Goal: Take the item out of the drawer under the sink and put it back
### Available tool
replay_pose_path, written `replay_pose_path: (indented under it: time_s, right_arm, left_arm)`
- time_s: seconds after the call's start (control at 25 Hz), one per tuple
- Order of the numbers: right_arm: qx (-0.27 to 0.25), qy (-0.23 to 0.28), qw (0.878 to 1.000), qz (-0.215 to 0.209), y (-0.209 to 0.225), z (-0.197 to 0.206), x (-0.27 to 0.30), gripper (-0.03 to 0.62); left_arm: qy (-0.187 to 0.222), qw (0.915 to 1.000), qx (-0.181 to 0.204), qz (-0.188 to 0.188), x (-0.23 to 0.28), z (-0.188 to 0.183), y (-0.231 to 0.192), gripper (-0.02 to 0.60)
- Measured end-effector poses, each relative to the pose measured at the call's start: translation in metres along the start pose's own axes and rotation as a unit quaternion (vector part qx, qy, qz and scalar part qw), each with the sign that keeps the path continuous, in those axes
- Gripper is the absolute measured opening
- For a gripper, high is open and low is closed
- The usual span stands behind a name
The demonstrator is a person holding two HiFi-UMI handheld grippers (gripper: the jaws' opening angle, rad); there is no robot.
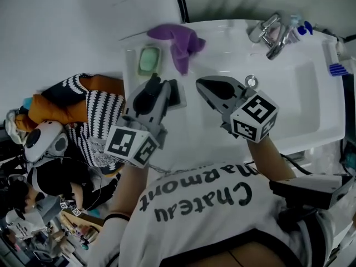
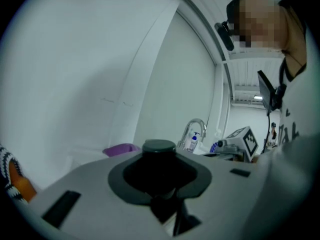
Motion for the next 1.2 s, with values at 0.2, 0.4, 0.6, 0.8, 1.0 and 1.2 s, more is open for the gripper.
replay_pose_path:
  time_s: [0.2,0.4,0.6,0.8,1.0,1.2]
  right_arm:
    - [0.002,-0.006,1.000,0.006,0.011,0.005,0.020,0.011]
    - [0.008,-0.009,1.000,0.008,0.022,0.010,0.031,0.011]
    - [0.022,-0.004,1.000,0.017,0.030,0.014,0.030,0.011]
    - [0.025,-0.003,0.999,0.023,0.034,0.018,0.030,0.011]
    - [0.035,0.001,0.999,0.028,0.036,0.021,0.030,0.011]
    - [0.041,0.006,0.999,0.032,0.036,0.024,0.028,0.011]
  left_arm:
    - [-0.011,0.9999,0.008,0.001,0.026,0.006,-0.019,0.089]
    - [-0.021,0.9994,0.028,0.001,0.049,0.015,-0.031,0.087]
    - [-0.027,0.9992,0.028,-0.002,0.064,0.025,-0.041,0.087]
    - [-0.022,0.9991,0.036,-0.008,0.077,0.028,-0.046,0.087]
    - [-0.019,0.9990,0.040,-0.008,0.092,0.029,-0.050,0.087]
    - [-0.014,0.9986,0.051,-0.010,0.102,0.029,-0.049,0.087]
Point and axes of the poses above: the fingertips, and each gripper's own axes: x forward along the fingers, y to its right, z out of its underside, the point moved 10 cm from there along -x, backward along the fingers, and after that the axes turned 12 degrees about -z, right-handed, at the moved point
